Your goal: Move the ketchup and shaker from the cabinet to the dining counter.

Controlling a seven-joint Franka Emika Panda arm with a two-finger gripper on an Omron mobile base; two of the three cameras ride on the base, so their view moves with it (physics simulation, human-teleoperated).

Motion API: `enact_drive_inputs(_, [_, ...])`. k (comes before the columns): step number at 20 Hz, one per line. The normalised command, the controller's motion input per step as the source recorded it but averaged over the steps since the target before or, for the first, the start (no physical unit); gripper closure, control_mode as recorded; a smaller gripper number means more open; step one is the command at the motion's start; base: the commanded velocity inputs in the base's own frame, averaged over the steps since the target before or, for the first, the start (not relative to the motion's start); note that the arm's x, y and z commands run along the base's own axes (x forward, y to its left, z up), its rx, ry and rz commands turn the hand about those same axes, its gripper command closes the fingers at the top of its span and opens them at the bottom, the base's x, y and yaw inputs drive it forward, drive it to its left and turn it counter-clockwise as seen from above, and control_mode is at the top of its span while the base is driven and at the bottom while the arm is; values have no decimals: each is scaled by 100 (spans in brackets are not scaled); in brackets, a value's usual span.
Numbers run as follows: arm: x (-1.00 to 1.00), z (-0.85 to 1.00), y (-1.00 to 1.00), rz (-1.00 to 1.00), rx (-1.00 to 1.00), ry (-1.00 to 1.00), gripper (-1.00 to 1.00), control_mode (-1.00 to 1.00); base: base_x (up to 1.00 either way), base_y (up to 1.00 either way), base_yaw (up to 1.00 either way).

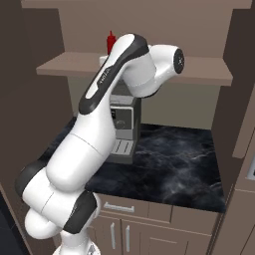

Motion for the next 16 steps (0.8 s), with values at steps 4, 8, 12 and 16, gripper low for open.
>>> enact_drive_inputs(4, [26,-1,3,0,0,0,-100,-100,0,0,0])
enact_drive_inputs(8, [27,0,7,0,0,0,-100,-100,0,0,0])
enact_drive_inputs(12, [20,0,3,0,0,0,-100,-100,0,0,0])
enact_drive_inputs(16, [29,-1,1,0,0,0,-100,-100,0,0,0])
